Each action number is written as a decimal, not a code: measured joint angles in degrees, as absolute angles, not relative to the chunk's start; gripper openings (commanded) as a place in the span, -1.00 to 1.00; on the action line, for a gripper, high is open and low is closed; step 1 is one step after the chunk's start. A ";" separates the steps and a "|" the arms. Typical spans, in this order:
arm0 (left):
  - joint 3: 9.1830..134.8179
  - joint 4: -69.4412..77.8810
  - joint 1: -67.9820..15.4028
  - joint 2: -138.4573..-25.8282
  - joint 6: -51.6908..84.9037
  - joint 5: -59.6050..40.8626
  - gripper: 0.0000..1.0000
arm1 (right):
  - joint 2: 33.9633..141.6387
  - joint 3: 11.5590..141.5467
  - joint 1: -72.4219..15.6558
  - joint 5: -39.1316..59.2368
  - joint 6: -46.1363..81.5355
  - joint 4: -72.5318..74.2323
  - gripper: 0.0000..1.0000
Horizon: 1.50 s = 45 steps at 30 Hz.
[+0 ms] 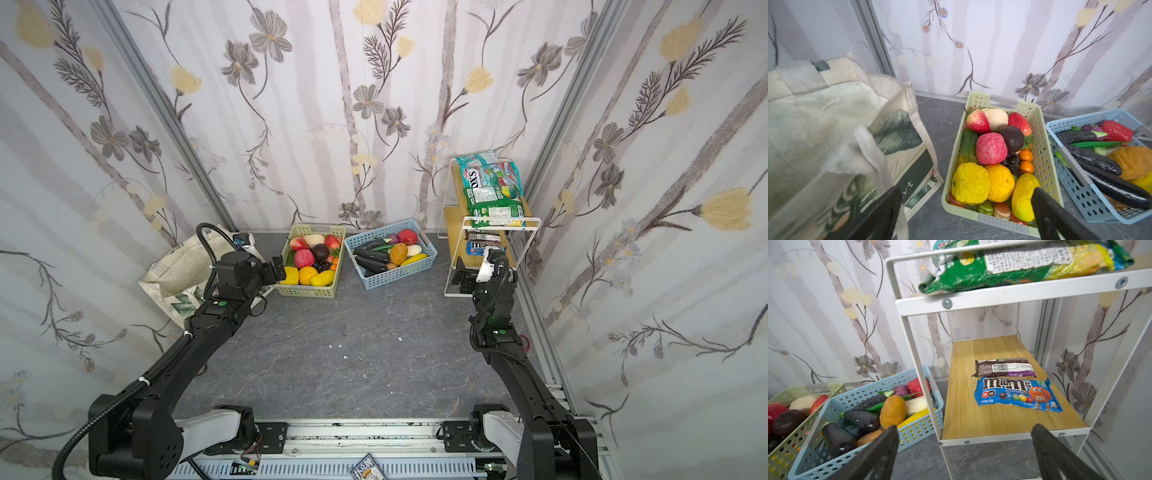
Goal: Place the food into the grocery bag and tie it
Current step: 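Reach the left gripper to the tote bag's handle and grasp it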
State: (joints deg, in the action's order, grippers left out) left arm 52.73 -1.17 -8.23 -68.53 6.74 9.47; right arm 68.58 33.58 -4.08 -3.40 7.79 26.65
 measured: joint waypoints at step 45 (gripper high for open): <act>87.50 -54.98 3.95 -86.56 -5.48 16.88 -0.02 | 69.73 40.97 -14.37 -1.23 8.93 10.35 0.95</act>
